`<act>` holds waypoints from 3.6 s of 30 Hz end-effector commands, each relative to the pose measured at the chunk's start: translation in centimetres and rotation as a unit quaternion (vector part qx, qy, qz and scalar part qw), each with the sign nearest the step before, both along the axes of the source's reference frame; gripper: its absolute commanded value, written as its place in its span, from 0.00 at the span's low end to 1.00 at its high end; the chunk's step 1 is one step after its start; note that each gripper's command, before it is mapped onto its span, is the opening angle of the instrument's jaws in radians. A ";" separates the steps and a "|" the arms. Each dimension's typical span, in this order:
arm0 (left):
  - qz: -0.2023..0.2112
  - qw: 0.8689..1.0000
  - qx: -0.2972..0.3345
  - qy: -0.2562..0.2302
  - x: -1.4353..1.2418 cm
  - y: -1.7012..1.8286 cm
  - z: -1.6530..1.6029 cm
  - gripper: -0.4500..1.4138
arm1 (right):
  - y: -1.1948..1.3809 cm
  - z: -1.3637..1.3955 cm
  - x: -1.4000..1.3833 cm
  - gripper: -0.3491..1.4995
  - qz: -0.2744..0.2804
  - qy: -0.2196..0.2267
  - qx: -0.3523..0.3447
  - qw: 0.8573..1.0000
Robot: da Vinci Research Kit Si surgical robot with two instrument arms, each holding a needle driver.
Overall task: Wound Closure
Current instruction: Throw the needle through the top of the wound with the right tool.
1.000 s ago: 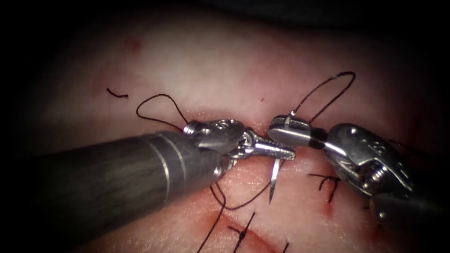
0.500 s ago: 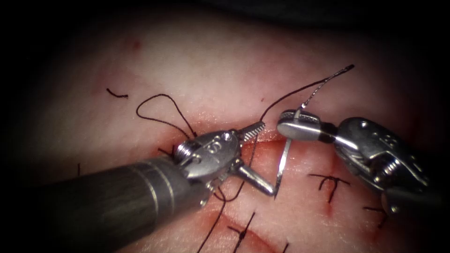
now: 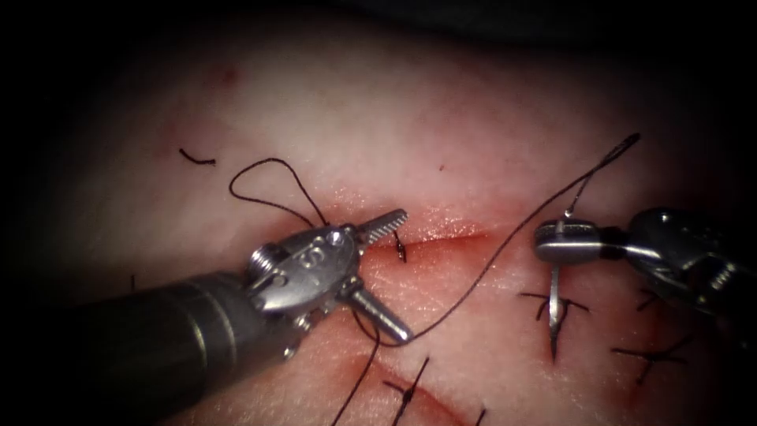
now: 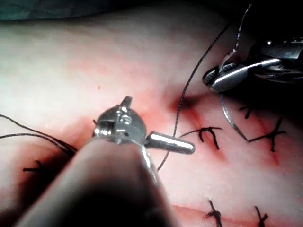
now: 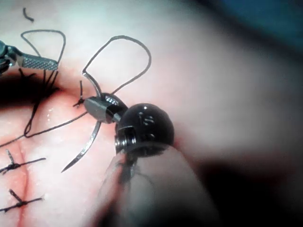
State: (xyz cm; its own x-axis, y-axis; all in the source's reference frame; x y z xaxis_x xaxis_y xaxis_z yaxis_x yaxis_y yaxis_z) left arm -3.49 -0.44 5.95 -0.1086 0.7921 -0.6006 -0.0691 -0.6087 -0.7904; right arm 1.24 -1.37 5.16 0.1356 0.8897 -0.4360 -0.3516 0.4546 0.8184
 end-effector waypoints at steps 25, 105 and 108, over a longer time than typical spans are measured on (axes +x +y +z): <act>0.037 0.999 0.007 -0.029 -0.78 -0.14 0.77 0.49 | 0.88 0.61 0.56 0.00 0.012 -0.009 -0.232 0.973; 0.101 0.983 0.020 0.151 -0.13 -0.41 1.27 0.41 | 0.37 1.48 0.97 0.00 -0.085 -0.011 -0.545 0.834; 0.098 0.984 0.021 0.146 -0.12 -0.39 1.25 0.41 | 0.24 1.50 0.95 0.00 -0.092 -0.014 -0.569 0.817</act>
